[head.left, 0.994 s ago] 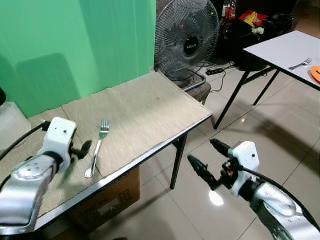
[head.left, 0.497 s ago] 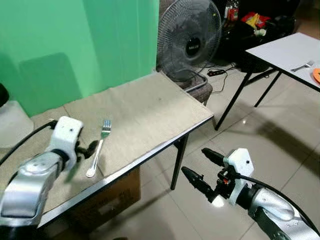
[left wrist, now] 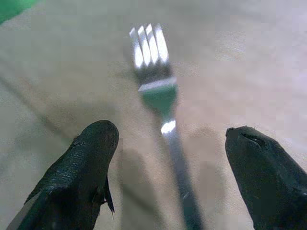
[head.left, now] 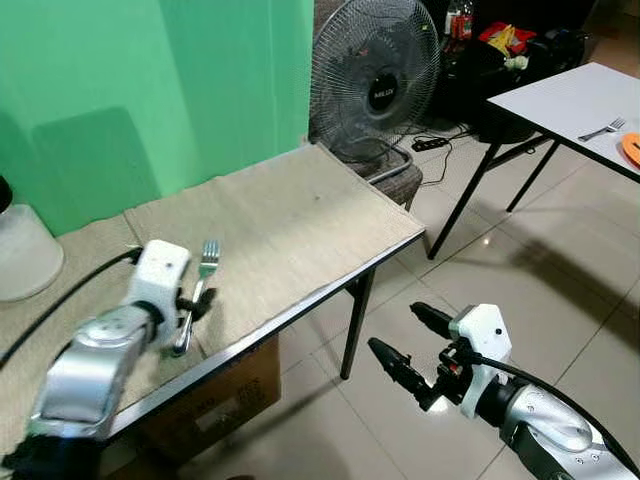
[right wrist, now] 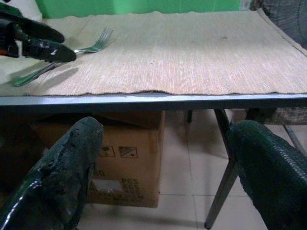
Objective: Setting the table
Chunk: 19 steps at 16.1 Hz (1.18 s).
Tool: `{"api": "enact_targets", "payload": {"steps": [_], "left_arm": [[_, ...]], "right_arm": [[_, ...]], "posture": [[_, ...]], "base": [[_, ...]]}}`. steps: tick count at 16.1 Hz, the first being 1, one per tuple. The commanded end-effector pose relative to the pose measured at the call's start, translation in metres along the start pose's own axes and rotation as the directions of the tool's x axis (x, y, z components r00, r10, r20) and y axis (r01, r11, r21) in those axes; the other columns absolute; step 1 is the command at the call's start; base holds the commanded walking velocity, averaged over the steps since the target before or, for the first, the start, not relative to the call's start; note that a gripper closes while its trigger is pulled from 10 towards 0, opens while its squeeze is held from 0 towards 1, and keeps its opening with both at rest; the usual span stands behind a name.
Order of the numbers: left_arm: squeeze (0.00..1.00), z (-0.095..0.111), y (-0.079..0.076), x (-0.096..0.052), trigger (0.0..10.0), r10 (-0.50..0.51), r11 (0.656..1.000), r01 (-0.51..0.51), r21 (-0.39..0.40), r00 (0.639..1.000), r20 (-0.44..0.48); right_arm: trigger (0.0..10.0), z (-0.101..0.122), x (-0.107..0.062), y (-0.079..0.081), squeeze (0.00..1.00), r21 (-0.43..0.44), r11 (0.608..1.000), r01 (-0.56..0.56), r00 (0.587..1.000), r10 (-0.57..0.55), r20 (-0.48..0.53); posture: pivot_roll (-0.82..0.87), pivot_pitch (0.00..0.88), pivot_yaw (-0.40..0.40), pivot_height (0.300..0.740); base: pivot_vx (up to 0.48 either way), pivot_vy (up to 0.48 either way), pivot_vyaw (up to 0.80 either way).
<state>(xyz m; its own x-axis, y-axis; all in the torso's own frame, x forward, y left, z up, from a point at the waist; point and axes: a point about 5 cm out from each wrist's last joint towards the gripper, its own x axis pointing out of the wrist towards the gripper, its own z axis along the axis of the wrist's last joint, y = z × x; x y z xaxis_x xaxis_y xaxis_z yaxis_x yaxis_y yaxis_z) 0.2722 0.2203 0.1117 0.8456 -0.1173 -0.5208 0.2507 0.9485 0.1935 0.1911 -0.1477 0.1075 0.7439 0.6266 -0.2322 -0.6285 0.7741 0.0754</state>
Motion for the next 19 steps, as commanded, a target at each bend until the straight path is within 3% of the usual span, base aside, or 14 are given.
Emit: {"api": "enact_targets", "payload": {"steps": [1, 4, 6, 7, 8, 9, 19], "left_arm": [[0.0, 0.009, -0.006, 0.003, 10.0, -0.028, 0.999, 0.028, 0.016, 0.999, 0.037], [0.0, 0.007, -0.011, 0.007, 10.0, -0.037, 0.999, 0.037, -0.004, 0.999, 0.019], [0.0, 0.002, -0.008, 0.009, 2.6, 0.0, 1.0, 0.0, -0.005, 1.0, -0.018], [0.0, 0.002, -0.006, 0.01, 2.0, 0.019, 1.0, -0.019, -0.018, 1.0, -0.025], [0.0, 0.003, -0.004, 0.01, 0.5, 0.038, 0.999, -0.038, -0.021, 0.999, -0.027], [0.0, 0.004, -0.002, 0.01, 0.0, 0.056, 0.998, -0.057, -0.035, 0.998, -0.027], [0.0, -0.006, -0.004, 0.012, 0.0, 0.047, 0.995, -0.055, -0.083, 0.994, -0.099]], "right_arm": [[10.0, 0.003, -0.002, -0.001, 0.0, -0.015, 1.0, 0.002, 1.0, -0.002, 0.003], [10.0, 0.005, -0.003, -0.003, 0.0, -0.029, 1.0, 0.001, 1.0, -0.001, -0.001], [10.0, 0.006, -0.004, -0.004, 0.0, -0.038, 0.999, 0.005, 1.0, -0.005, -0.003], [10.0, 0.007, -0.004, -0.005, 0.0, -0.039, 0.999, 0.005, 1.0, -0.005, -0.001], [10.0, 0.007, -0.003, -0.004, 0.0, -0.038, 0.999, -0.001, 1.0, 0.001, -0.001], [10.0, 0.006, -0.003, -0.002, 0.0, -0.028, 0.999, -0.029, 1.0, 0.029, -0.004], [10.0, 0.003, -0.013, 0.01, 0.0, -0.008, 0.971, -0.237, 0.969, 0.236, -0.07]], "posture": [[0.0, 0.0, -0.025, 0.74], [-0.01, 0.0, -0.023, 0.74], [-0.02, 0.0, -0.022, 0.74], [-0.02, 0.0, -0.023, 0.74], [-0.02, 0.0, -0.022, 0.74], [-0.02, 0.0, -0.021, 0.74], [-0.02, 0.0, -0.015, 0.74]], "base": [[0.0, 0.0, 0.0], [0.0, 0.0, 0.0], [0.0, 0.0, 0.0], [0.0, 0.0, 0.0], [0.0, 0.0, 0.0], [0.0, 0.0, 0.0], [0.0, 0.0, 0.0]]}}
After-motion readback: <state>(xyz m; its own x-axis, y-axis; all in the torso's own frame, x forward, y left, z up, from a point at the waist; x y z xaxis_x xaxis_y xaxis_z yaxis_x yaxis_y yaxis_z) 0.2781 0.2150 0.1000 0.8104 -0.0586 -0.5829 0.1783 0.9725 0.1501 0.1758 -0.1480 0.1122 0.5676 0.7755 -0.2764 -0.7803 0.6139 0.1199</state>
